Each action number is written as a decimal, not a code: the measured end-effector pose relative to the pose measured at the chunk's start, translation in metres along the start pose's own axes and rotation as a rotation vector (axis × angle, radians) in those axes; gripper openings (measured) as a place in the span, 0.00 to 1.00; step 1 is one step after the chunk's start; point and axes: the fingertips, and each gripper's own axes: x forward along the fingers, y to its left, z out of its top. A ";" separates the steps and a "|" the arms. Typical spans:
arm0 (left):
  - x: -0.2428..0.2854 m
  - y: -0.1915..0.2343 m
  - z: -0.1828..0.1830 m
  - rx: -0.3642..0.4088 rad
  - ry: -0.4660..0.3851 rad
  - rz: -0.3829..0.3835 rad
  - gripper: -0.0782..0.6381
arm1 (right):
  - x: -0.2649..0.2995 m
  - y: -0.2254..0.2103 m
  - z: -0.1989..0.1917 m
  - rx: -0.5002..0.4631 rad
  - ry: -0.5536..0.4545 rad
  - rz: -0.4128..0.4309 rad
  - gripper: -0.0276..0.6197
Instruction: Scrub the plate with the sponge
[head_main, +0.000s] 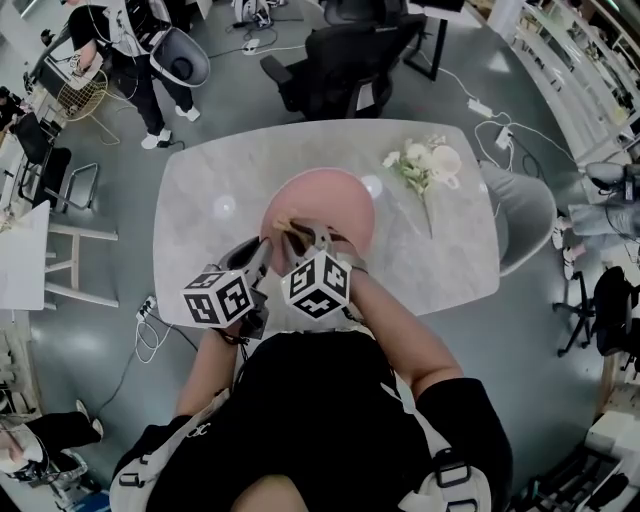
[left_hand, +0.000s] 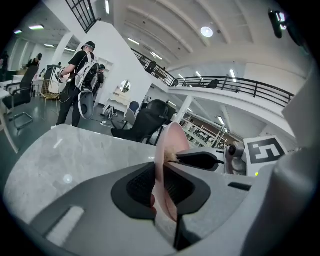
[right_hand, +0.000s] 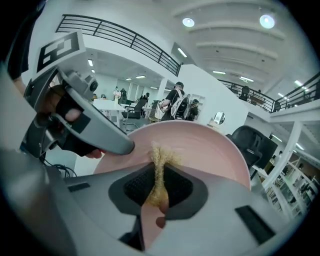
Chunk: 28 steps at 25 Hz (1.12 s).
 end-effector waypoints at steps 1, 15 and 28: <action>0.000 -0.001 -0.001 0.001 0.003 -0.005 0.18 | 0.000 -0.006 0.000 0.002 -0.004 -0.009 0.13; -0.002 0.003 0.004 -0.075 -0.027 -0.081 0.19 | 0.000 -0.098 -0.044 0.375 0.014 -0.173 0.13; -0.017 0.039 0.019 -0.270 -0.140 -0.032 0.20 | -0.003 -0.051 -0.088 0.417 0.121 -0.102 0.13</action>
